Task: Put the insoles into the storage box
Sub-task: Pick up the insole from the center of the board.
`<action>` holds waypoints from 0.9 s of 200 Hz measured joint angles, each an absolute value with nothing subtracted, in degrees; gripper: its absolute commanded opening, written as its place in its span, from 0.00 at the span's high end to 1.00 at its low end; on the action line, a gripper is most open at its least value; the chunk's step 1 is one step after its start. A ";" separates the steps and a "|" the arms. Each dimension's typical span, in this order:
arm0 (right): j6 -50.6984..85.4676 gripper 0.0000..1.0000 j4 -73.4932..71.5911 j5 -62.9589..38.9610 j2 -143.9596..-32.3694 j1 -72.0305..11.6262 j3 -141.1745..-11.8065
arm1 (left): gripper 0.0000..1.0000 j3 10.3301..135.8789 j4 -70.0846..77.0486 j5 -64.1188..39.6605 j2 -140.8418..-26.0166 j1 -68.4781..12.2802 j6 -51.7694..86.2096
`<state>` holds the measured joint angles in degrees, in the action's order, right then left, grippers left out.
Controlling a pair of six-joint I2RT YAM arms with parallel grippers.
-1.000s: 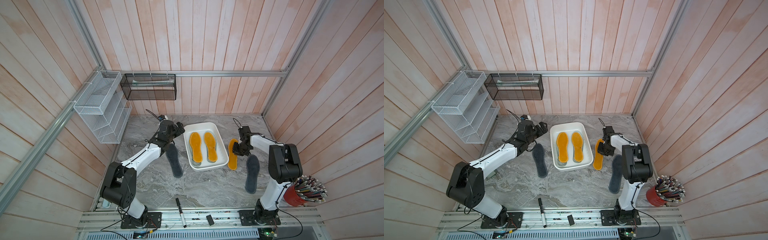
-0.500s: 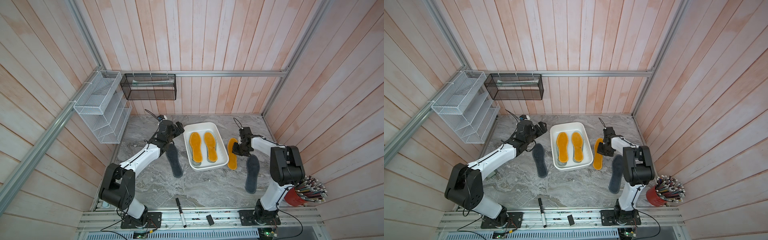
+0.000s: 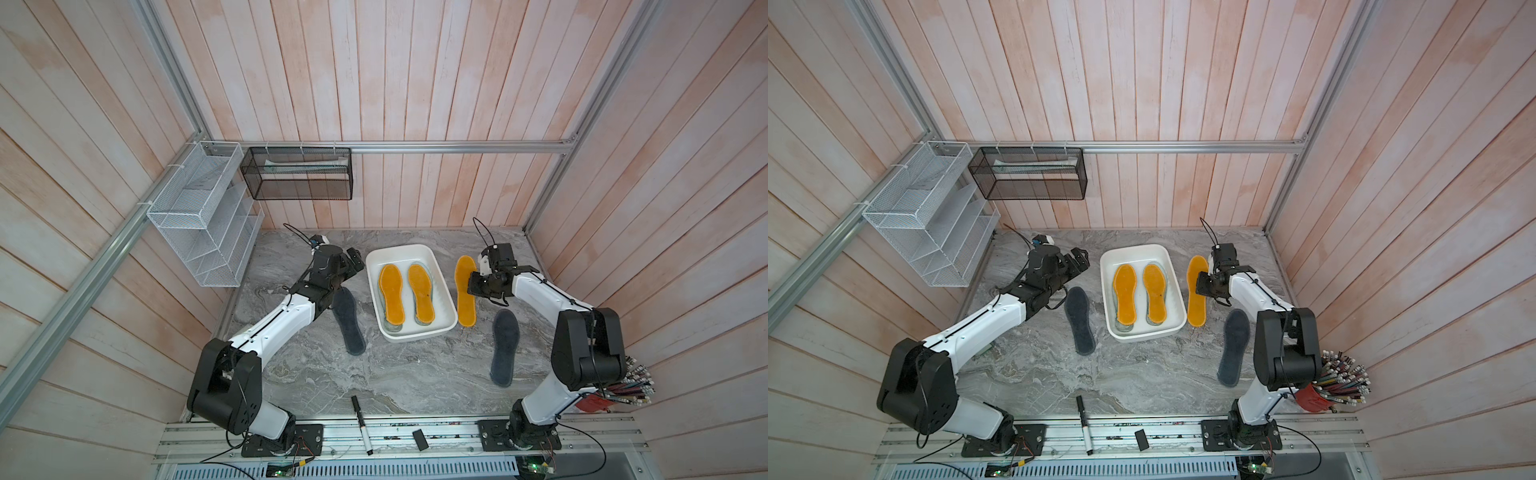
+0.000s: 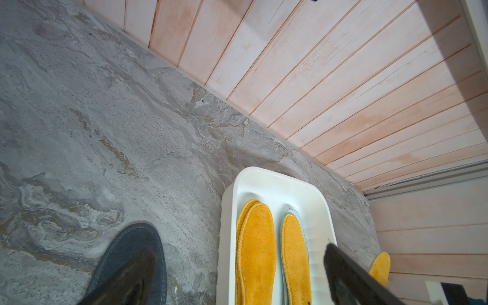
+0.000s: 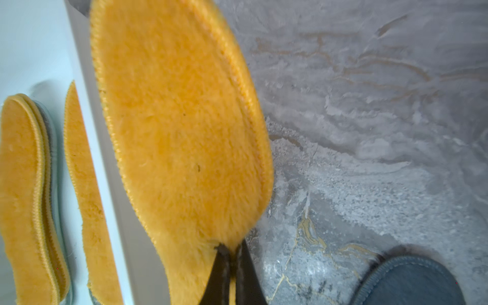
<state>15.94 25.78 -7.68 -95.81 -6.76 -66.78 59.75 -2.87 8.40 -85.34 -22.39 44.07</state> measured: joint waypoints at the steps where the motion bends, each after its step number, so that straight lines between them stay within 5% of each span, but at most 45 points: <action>1: 15.92 1.00 25.78 -7.68 -95.79 -6.76 -66.85 | 0.00 59.75 -2.90 8.40 -85.32 -22.39 44.07; 180: 14.20 1.00 27.05 -17.04 -89.23 -7.62 -78.08 | 0.00 56.99 -2.74 9.47 -83.81 -22.02 44.21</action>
